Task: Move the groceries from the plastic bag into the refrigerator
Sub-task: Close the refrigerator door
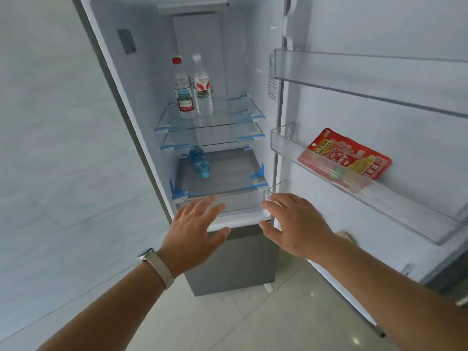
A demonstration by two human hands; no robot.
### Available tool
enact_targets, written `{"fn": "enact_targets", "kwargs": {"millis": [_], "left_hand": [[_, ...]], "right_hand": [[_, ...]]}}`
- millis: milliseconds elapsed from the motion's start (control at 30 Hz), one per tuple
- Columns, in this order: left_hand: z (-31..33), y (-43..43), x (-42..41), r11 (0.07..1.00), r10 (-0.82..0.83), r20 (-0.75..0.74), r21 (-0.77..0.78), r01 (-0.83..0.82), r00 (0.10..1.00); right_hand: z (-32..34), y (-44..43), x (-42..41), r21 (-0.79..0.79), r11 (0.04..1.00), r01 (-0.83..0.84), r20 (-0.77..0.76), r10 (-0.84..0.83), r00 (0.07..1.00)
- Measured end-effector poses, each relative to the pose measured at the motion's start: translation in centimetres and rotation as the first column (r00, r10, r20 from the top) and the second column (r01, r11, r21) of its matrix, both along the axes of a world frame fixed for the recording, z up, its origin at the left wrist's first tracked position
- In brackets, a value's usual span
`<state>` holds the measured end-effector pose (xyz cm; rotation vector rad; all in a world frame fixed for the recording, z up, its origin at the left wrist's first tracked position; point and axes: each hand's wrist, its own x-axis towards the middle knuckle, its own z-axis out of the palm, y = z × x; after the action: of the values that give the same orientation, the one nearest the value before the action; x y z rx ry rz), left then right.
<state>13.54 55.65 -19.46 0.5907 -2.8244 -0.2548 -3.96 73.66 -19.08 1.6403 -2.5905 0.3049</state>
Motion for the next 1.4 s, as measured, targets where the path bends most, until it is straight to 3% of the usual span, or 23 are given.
{"fn": "enact_targets", "kwargs": {"millis": [367, 700, 900, 1133, 1400], "left_hand": [[0.7, 4.1, 5.9, 0.993, -0.064, -0.067, 0.092, 0.070, 0.996], [1.9, 12.2, 3.9, 0.953, -0.201, -0.197, 0.189, 0.238, 0.960], [4.1, 17.3, -0.4, 0.916, -0.312, -0.273, 0.169, 0.365, 0.910], [7.8, 26.6, -7.6, 0.868, -0.369, -0.466, 0.137, 0.477, 0.804], [8.7, 33.8, -15.8, 0.888, -0.424, -0.485, -0.056, 0.457, 0.765]], "right_hand": [[1.6, 5.7, 7.1, 0.008, 0.993, 0.118, -0.011, -0.118, 0.993], [2.8, 14.9, 9.0, -0.052, 0.952, 0.301, -0.033, -0.303, 0.953], [4.4, 21.7, 6.6, -0.225, 0.895, 0.386, -0.024, -0.401, 0.916], [6.7, 28.1, 1.2, -0.474, 0.769, 0.429, 0.020, -0.478, 0.878], [7.5, 32.4, -7.4, -0.635, 0.660, 0.402, 0.204, -0.359, 0.911]]}}
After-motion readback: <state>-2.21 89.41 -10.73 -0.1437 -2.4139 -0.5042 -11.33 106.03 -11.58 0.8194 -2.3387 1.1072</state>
